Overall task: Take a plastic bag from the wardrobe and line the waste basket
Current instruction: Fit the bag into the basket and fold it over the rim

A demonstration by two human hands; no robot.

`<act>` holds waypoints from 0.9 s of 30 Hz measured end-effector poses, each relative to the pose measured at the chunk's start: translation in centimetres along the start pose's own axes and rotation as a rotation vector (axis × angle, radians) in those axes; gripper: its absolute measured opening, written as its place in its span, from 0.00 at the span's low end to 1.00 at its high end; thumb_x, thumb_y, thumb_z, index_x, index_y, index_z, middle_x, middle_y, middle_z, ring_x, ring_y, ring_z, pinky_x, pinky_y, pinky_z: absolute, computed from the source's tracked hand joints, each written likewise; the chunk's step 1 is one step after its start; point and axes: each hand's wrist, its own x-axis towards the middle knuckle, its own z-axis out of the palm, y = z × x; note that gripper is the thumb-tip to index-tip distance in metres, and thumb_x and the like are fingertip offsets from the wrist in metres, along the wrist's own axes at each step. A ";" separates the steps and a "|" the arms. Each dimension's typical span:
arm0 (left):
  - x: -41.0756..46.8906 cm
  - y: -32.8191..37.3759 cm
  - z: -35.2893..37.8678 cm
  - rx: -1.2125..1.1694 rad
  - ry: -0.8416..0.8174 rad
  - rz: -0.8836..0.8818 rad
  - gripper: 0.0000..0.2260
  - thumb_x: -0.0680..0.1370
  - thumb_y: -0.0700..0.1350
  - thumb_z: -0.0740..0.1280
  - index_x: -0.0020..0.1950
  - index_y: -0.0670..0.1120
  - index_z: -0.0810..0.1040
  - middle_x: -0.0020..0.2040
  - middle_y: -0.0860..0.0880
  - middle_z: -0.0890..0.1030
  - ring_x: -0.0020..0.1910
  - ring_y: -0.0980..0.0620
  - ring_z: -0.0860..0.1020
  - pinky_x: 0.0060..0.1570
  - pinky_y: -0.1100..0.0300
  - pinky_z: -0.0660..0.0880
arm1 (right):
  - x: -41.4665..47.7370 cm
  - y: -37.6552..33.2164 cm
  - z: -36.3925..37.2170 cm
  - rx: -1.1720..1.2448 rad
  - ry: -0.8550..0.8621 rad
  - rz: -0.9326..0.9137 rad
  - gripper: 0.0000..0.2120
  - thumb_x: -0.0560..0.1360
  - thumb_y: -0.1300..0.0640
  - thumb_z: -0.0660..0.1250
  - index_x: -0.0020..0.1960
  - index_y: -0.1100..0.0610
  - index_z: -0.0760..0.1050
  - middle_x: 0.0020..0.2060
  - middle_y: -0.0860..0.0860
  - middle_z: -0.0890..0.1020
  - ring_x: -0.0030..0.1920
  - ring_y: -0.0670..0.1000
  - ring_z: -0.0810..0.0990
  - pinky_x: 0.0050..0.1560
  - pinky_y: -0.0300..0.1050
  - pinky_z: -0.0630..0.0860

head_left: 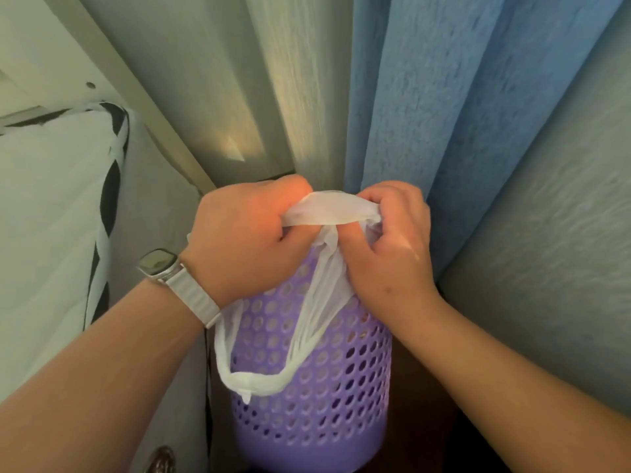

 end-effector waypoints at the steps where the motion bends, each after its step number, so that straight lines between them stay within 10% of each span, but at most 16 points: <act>1: 0.0 0.1 -0.1 -0.019 -0.007 -0.005 0.15 0.74 0.54 0.59 0.42 0.44 0.79 0.31 0.47 0.77 0.32 0.42 0.77 0.31 0.52 0.73 | 0.0 0.1 -0.1 -0.010 0.003 -0.005 0.16 0.70 0.46 0.61 0.53 0.54 0.75 0.52 0.46 0.69 0.55 0.50 0.70 0.59 0.56 0.70; 17: 0.5 -1.0 -0.5 -0.221 -0.057 -0.017 0.15 0.76 0.51 0.63 0.55 0.44 0.81 0.47 0.50 0.83 0.46 0.52 0.79 0.48 0.59 0.73 | 1.3 1.3 -1.6 -0.029 0.081 -0.040 0.14 0.70 0.48 0.62 0.48 0.59 0.73 0.47 0.50 0.71 0.50 0.53 0.70 0.54 0.51 0.67; 27: 0.7 -2.1 -0.2 -0.312 0.052 -0.183 0.10 0.76 0.47 0.64 0.49 0.42 0.80 0.40 0.50 0.78 0.41 0.54 0.74 0.42 0.67 0.68 | 1.7 1.6 -2.2 0.092 0.092 0.114 0.11 0.70 0.44 0.60 0.46 0.51 0.69 0.44 0.42 0.68 0.50 0.53 0.71 0.52 0.53 0.71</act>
